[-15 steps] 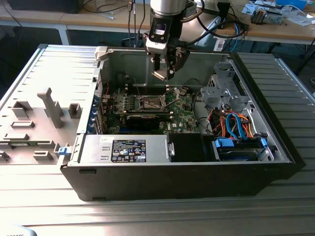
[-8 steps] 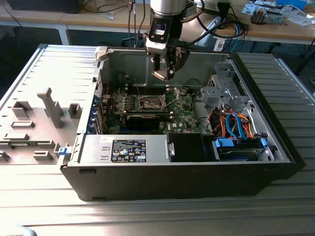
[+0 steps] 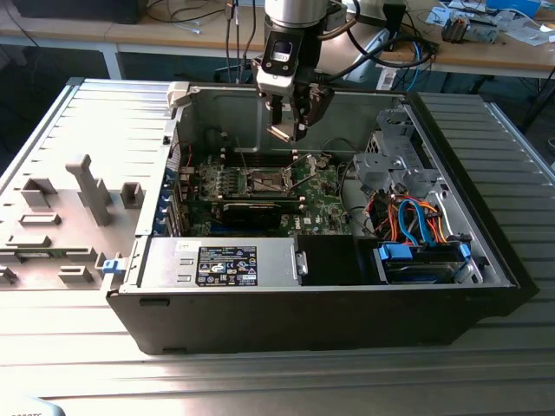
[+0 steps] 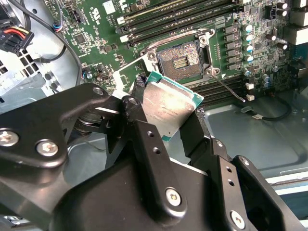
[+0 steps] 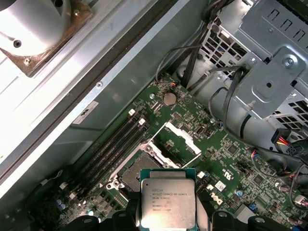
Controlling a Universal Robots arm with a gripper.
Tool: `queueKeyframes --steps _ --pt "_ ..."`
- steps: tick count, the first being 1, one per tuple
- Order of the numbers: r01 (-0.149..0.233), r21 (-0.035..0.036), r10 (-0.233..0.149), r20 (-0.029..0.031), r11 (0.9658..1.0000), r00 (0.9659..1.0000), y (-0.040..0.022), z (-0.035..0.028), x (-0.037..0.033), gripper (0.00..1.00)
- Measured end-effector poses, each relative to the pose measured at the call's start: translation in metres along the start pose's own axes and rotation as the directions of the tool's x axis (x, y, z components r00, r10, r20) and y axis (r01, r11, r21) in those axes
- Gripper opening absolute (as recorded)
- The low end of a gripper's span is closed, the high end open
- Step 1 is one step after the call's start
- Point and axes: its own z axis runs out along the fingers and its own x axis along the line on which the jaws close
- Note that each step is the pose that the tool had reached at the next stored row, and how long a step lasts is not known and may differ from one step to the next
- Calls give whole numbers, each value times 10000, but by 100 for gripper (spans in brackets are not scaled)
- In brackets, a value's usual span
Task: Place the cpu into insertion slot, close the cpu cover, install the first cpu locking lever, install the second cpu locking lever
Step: 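Place the cpu into insertion slot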
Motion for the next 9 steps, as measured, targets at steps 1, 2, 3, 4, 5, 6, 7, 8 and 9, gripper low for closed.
queueKeyframes --steps 1,2,3,4,5,6,7,8,9 --pt "-6 0 6 0 10000 10000 0 0 0 54" --pt "-9 0 9 0 10000 10000 0 1 0 54" --pt "-13 0 13 1 10000 10000 0 1 0 54" --pt "-19 0 19 2 10000 10000 0 1 0 54" --pt "-25 1 25 3 10000 10000 0 2 0 54" --pt "-33 2 33 4 10000 10000 0 2 0 54" --pt "-40 2 40 4 10000 10000 0 2 0 54" --pt "-45 3 45 5 10000 10000 0 2 0 54" --pt "-49 3 49 6 10000 10000 0 3 0 54"
